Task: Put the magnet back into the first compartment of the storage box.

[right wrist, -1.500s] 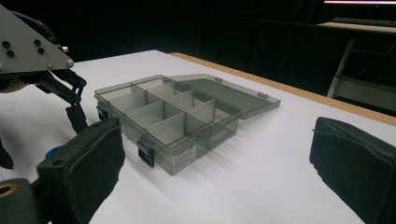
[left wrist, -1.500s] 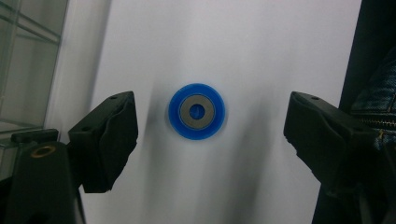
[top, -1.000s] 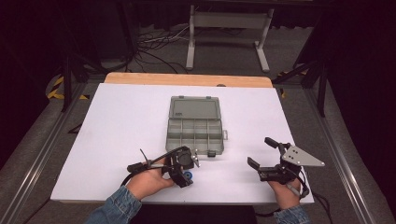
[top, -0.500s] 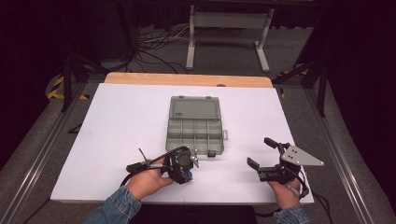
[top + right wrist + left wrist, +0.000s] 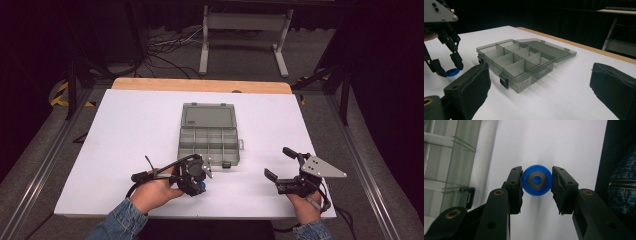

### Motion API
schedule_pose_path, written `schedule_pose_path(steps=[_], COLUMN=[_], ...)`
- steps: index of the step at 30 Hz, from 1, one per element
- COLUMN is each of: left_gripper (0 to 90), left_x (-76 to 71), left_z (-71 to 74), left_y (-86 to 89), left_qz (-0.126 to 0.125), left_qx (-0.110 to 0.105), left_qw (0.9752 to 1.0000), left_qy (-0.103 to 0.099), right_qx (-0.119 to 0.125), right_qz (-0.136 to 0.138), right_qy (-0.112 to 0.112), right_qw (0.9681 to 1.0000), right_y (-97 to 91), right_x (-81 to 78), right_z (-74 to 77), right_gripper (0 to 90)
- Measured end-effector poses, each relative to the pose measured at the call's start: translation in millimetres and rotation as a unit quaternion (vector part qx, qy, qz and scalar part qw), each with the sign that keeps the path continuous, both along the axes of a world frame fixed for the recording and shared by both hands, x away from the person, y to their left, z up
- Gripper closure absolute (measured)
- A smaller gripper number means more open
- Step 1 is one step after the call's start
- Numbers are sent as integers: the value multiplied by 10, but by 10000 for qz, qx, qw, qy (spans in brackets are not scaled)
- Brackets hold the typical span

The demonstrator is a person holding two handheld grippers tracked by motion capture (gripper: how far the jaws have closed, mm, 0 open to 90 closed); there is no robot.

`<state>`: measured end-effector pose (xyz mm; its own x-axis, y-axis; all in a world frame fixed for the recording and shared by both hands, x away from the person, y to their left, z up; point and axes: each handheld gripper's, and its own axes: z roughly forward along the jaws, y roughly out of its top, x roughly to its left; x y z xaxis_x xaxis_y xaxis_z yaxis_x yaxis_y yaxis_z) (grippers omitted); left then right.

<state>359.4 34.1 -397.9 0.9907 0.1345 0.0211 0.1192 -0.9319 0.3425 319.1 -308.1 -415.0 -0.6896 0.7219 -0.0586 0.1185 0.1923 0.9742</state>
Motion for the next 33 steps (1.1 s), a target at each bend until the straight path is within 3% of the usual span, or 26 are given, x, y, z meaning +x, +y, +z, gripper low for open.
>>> schedule_pose_path(steps=[33], left_gripper=[624], left_x=[213], left_z=[447], left_y=[137], left_qz=[171], left_qx=[-316], left_qw=[9992], left_qy=[-150], right_qx=[26], right_qz=[-8], right_qy=[5], right_qw=[10000], right_y=[-13], right_x=[7], right_z=[0], right_gripper=[40])
